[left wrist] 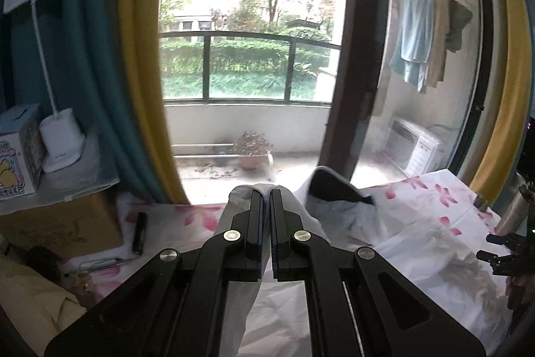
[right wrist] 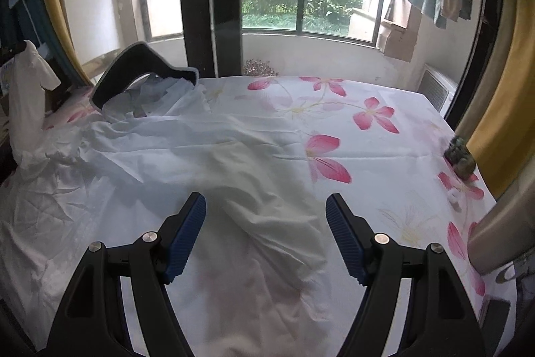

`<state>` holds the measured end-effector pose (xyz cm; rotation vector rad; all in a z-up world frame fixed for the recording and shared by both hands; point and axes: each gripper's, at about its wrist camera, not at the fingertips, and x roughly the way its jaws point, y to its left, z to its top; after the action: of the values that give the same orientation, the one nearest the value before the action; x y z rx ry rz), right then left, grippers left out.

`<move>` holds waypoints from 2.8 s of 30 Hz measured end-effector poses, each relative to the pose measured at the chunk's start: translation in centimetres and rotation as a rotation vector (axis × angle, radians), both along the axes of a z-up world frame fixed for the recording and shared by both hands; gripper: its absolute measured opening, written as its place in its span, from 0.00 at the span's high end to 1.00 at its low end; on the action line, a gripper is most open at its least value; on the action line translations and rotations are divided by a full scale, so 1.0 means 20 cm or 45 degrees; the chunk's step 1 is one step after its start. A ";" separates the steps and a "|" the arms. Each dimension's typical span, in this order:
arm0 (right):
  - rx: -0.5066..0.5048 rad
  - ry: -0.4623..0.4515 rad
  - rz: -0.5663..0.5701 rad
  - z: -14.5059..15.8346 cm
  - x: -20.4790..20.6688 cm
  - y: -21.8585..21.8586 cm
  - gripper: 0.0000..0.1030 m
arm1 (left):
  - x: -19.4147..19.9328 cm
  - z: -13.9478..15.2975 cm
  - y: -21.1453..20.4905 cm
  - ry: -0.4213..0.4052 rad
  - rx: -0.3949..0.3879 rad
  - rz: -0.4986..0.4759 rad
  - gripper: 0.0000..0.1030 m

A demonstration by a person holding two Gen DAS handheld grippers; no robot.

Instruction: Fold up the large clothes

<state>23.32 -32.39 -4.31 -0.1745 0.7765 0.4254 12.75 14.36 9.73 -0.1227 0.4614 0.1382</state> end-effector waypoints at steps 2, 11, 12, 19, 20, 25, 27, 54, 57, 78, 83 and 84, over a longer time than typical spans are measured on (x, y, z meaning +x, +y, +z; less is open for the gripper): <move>0.017 -0.001 -0.012 0.00 0.00 -0.04 0.28 | 0.02 0.01 -0.07 0.001 0.012 -0.010 0.96; 0.102 -0.006 -0.090 0.00 -0.02 -0.24 0.28 | 0.12 0.00 -0.39 0.003 0.036 -0.120 0.96; 0.106 -0.006 -0.094 -0.01 -0.02 -0.25 0.28 | 0.14 -0.01 -0.42 0.007 0.037 -0.135 0.96; 0.105 0.003 -0.117 -0.03 -0.04 -0.34 0.28 | 0.25 -0.19 -0.67 0.108 -0.013 -0.274 0.96; 0.103 0.005 -0.121 -0.03 -0.04 -0.35 0.28 | 0.27 -0.23 -0.71 0.124 -0.019 -0.302 0.96; 0.089 0.014 -0.138 -0.04 -0.05 -0.38 0.28 | 0.33 -0.44 -0.85 0.267 -0.125 -0.405 0.96; 0.079 0.021 -0.139 -0.04 -0.06 -0.37 0.28 | 0.33 -0.53 -0.88 0.351 -0.222 -0.465 0.72; -0.085 0.029 0.543 0.07 0.13 0.95 0.28 | -0.21 -0.86 -0.01 0.441 -0.328 -0.070 0.43; -0.131 0.111 0.607 -0.03 0.15 1.09 0.31 | -0.22 -0.89 0.00 0.456 -0.339 -0.081 0.43; -0.114 0.281 0.217 -0.22 0.01 0.40 0.77 | -0.22 -0.90 -0.05 0.469 -0.230 -0.069 0.43; -0.061 0.276 0.219 -0.20 -0.01 0.30 0.77 | -0.20 -0.88 -0.04 0.516 -0.191 -0.040 0.43; -0.046 0.272 0.223 -0.19 0.00 0.30 0.77 | -0.21 -0.88 -0.03 0.519 -0.198 -0.033 0.43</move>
<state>23.35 -26.40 -8.04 -0.2345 0.9829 0.6026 8.62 13.72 -7.83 -0.2433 0.8806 0.1014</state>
